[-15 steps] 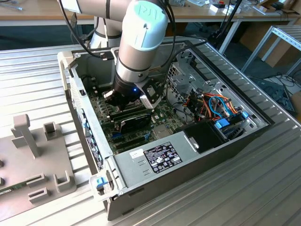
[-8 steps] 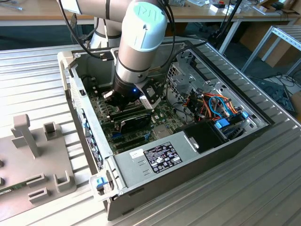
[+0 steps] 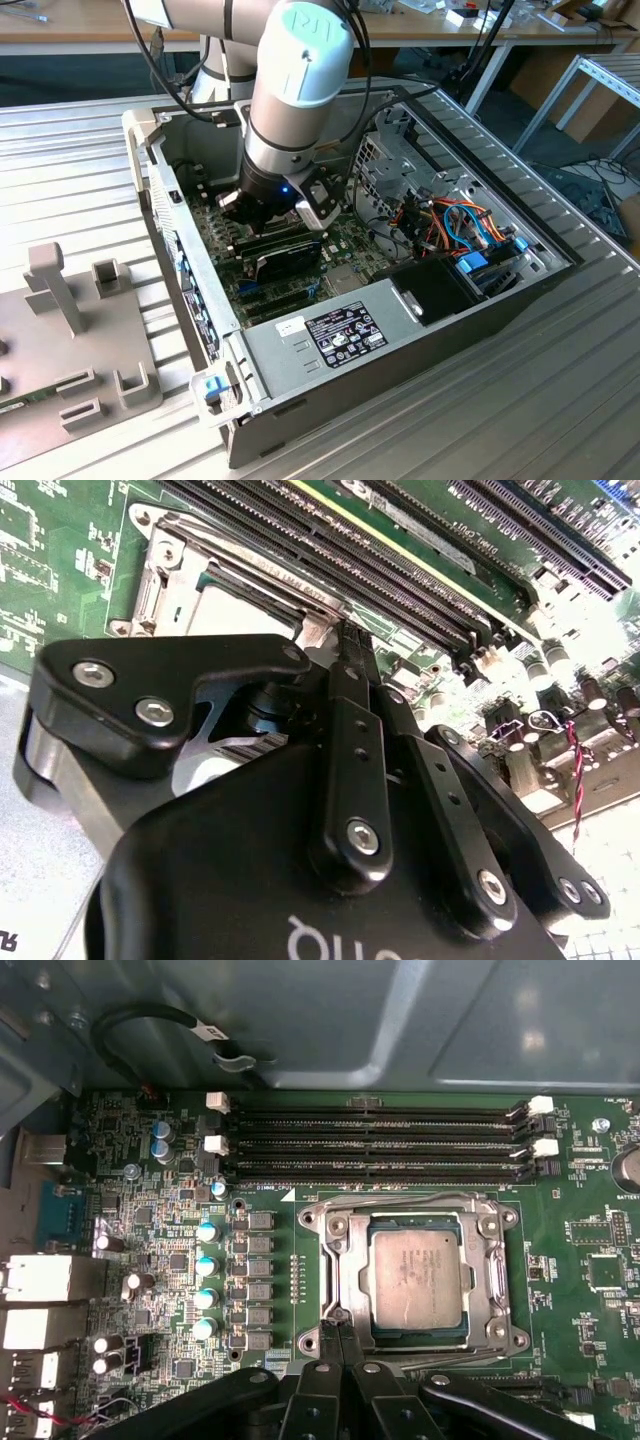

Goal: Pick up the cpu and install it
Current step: 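Install the second cpu locking lever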

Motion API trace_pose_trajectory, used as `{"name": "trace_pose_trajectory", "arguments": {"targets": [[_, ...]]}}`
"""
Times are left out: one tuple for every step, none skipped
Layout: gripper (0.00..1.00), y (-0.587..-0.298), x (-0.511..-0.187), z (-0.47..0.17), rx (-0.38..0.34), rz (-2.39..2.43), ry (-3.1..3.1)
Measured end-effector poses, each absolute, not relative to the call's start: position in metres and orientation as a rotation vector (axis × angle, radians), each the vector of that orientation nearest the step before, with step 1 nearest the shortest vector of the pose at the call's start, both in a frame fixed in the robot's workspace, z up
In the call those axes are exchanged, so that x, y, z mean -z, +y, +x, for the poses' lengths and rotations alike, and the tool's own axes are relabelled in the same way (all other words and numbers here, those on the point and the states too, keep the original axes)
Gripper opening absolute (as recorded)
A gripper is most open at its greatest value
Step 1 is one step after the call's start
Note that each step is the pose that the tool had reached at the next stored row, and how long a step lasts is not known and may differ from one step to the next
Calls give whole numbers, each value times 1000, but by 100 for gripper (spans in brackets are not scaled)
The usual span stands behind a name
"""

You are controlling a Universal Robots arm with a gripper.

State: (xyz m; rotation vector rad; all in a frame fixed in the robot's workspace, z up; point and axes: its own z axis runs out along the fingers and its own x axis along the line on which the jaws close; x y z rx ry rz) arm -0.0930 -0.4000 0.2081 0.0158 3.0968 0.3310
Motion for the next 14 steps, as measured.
{"name": "trace_pose_trajectory", "arguments": {"targets": [[11, -400, -208, -93, -331, 16, 3097], [11, -400, -208, -93, -331, 16, 3097], [11, -399, -208, -93, -332, 16, 3097], [11, -399, -207, -93, -332, 16, 3097], [11, -399, -207, -93, -332, 16, 3097], [11, -399, -207, -93, -332, 16, 3097], [11, -399, -207, -93, -333, 16, 3097], [11, -399, -207, -93, -333, 16, 3097], [11, -399, -207, -93, -333, 16, 3097], [11, -399, -207, -93, -333, 16, 3097], [11, -399, -207, -93, -333, 16, 3097], [11, -399, -207, -93, -333, 16, 3097], [11, -399, -207, -93, -332, 16, 3097], [11, -399, -208, -93, -333, 16, 3097]]}}
